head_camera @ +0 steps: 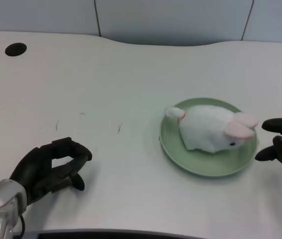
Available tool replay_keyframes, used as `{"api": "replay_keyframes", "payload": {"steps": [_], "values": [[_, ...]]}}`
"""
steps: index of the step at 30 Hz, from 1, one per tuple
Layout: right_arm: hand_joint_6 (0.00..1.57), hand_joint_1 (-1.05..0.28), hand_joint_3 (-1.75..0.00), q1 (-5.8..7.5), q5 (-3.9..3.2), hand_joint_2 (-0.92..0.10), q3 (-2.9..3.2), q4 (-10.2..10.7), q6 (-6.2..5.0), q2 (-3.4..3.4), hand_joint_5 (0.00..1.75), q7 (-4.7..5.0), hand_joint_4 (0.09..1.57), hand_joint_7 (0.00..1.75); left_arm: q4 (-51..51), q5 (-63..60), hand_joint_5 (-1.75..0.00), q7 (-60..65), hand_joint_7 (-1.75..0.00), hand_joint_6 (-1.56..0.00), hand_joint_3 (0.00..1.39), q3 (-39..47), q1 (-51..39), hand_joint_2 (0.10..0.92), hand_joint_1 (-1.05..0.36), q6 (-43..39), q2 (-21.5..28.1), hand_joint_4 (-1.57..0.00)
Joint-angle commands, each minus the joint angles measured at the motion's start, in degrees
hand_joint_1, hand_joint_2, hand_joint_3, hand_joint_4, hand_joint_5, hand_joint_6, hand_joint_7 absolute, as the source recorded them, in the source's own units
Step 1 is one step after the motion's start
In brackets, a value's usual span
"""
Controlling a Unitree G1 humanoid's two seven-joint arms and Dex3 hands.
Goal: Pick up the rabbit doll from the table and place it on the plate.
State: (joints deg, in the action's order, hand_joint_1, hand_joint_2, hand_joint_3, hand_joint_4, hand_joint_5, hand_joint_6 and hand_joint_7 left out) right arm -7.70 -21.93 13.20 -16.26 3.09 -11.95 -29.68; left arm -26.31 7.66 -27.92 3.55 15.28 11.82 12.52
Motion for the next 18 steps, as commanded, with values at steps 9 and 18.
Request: {"api": "replay_keyframes", "payload": {"steps": [9, 18], "values": [[0.26, -0.3, -0.51, -3.33, 0.6, -0.92, 0.71, -5.89, -2.18, -1.53, 1.53, -0.04, 0.21, 1.13, -3.29, -2.25, -1.75, -0.3, -1.74, -0.46, 0.51, -2.53, 1.64, 0.921, -0.48, -2.78, 2.01, -0.75], [0.25, -0.28, -0.52, -4.25, 1.08, -0.92, 0.66, -7.9, -3.33, -1.56, 1.53, -0.6, 0.21, 1.12, -5.97, -2.1, -1.75, 0.47, -1.75, -0.5, 0.5, -2.08, 3.29, 0.921, -0.47, -3.24, 1.59, -0.78]]}}
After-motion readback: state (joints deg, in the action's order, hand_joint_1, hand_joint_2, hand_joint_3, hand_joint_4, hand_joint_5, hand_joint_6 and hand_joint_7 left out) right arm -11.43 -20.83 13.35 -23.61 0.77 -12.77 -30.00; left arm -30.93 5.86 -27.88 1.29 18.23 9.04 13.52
